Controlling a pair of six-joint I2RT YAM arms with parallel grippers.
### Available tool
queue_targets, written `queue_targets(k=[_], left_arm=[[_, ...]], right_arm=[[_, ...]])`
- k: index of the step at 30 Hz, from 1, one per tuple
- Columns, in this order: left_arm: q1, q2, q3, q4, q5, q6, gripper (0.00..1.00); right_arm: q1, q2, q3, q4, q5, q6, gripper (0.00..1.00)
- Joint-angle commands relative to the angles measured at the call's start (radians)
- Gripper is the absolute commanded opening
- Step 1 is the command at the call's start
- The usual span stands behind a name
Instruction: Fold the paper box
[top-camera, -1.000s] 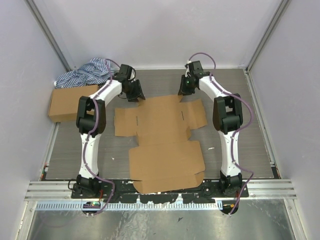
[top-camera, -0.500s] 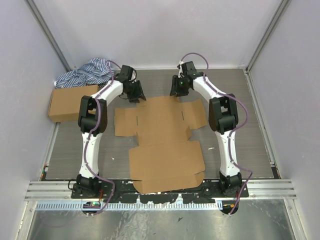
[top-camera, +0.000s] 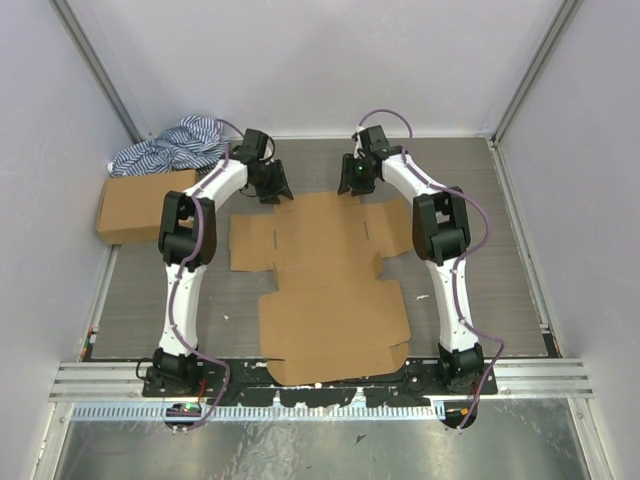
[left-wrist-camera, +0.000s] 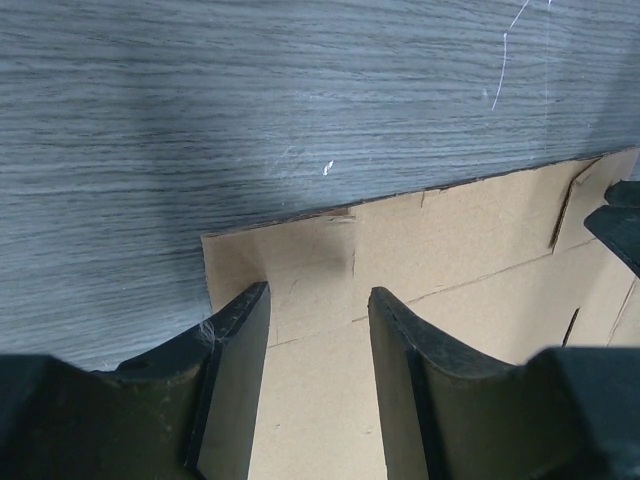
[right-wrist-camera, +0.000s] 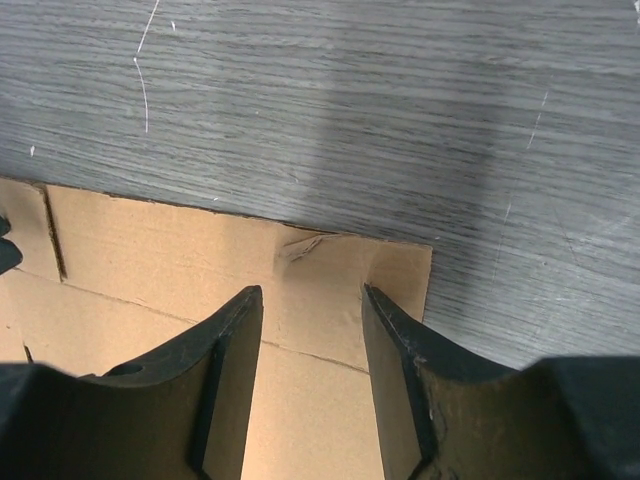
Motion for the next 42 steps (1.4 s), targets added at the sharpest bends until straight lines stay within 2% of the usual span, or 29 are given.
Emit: queue_targets(k=[1, 7, 15, 33, 36, 38, 42], left_arm=[[0.0, -0.023, 0.021, -0.056, -0.044, 0.031, 0.52], [0.008, -0.121, 0.017, -0.089, -0.104, 0.059, 0.54], [0.017, -0.223, -0.017, -0.115, -0.177, 0.095, 0.55], [0.021, -0.286, -0.064, -0.134, -0.203, 0.121, 0.55], [0.021, -0.288, -0.064, -0.137, -0.201, 0.125, 0.55], [0.022, -0.289, -0.058, -0.141, -0.196, 0.129, 0.55], [0.021, -0.293, -0.032, -0.16, -0.174, 0.145, 0.55]], right_arm=[[0.005, -0.067, -0.007, -0.035, 0.101, -0.003, 0.51], [0.004, -0.148, -0.028, -0.038, 0.223, -0.012, 0.56], [0.005, -0.114, 0.06, -0.099, 0.261, -0.041, 0.55], [0.005, -0.06, 0.146, -0.174, 0.327, -0.048, 0.53], [0.003, -0.03, 0.176, -0.185, 0.325, -0.049, 0.45], [0.003, 0.0, 0.215, -0.21, 0.323, -0.051, 0.31], [0.003, 0.023, 0.24, -0.233, 0.324, -0.054, 0.13]])
